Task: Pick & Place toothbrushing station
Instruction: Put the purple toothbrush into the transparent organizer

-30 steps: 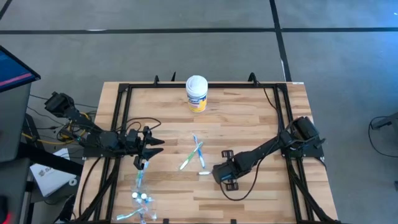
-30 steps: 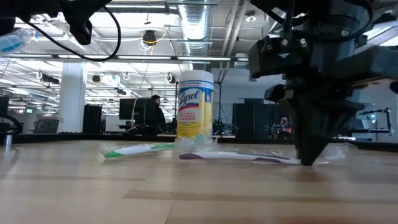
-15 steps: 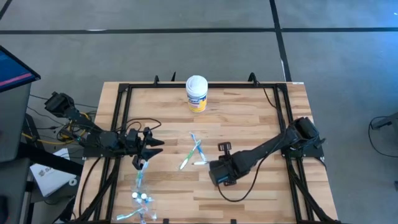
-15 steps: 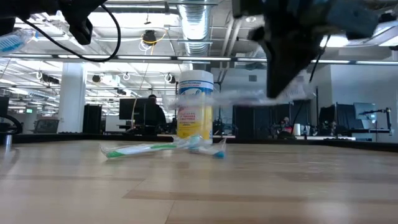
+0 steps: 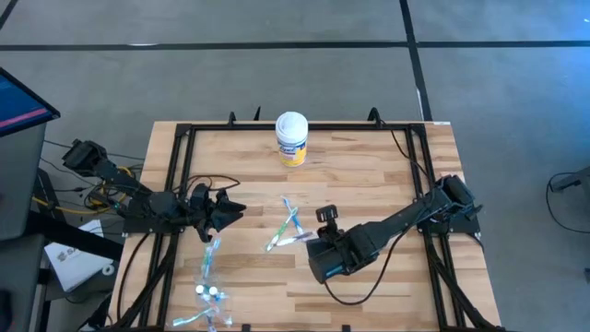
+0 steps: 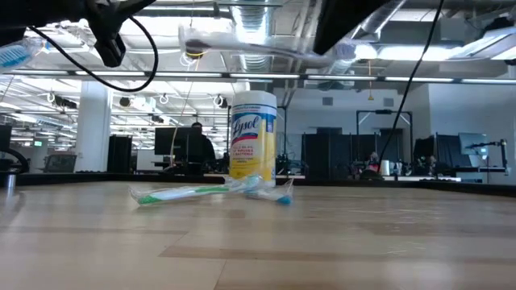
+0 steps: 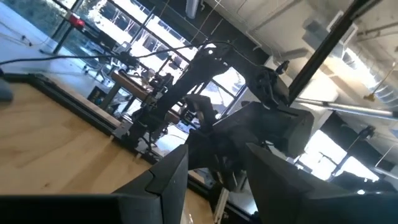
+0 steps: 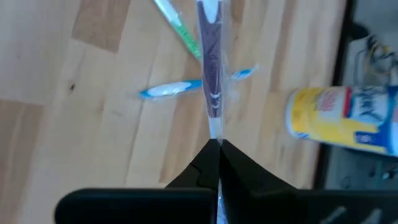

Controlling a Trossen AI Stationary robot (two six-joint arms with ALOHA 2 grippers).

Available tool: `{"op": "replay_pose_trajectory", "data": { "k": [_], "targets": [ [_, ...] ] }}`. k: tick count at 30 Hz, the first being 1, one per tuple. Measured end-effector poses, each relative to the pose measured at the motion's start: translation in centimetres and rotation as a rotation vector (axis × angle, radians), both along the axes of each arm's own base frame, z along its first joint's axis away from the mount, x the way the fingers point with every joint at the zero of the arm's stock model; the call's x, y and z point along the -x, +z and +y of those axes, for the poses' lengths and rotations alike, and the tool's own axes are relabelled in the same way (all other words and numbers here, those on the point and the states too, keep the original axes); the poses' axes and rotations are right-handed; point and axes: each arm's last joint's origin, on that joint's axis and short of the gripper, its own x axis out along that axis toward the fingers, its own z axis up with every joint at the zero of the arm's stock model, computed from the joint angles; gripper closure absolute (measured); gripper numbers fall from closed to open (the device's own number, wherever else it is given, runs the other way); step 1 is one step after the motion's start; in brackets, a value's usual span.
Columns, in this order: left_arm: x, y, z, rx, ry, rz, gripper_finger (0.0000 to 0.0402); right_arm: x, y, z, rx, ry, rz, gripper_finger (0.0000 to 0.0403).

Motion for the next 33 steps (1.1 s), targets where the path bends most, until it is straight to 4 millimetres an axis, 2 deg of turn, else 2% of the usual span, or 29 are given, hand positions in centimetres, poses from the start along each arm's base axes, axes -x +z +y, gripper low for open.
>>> {"op": "replay_pose_trajectory", "data": {
  "k": [7, 15, 24, 33],
  "targets": [
    [-1.3, 0.0, 0.5, 0.079, -0.038, 0.015, 0.0248, -0.2, 1.2, 0.1, 0.074, 0.053, -0.027, 0.0402],
    [-5.0, 0.3, 0.9, 0.113, -0.115, 0.069, 0.0248, -0.4, 2.1, 0.3, 0.134, 0.092, -0.056, 0.0403],
    [-9.5, -0.2, 2.1, 0.198, -0.236, 0.152, 0.0248, -0.2, 2.4, 1.3, 0.258, 0.160, -0.082, 0.0403],
    [-13.0, -0.6, 1.9, 0.238, -0.356, 0.206, 0.0248, 0.0, 2.7, 2.1, 0.356, 0.208, -0.095, 0.0403]
  ]
}}
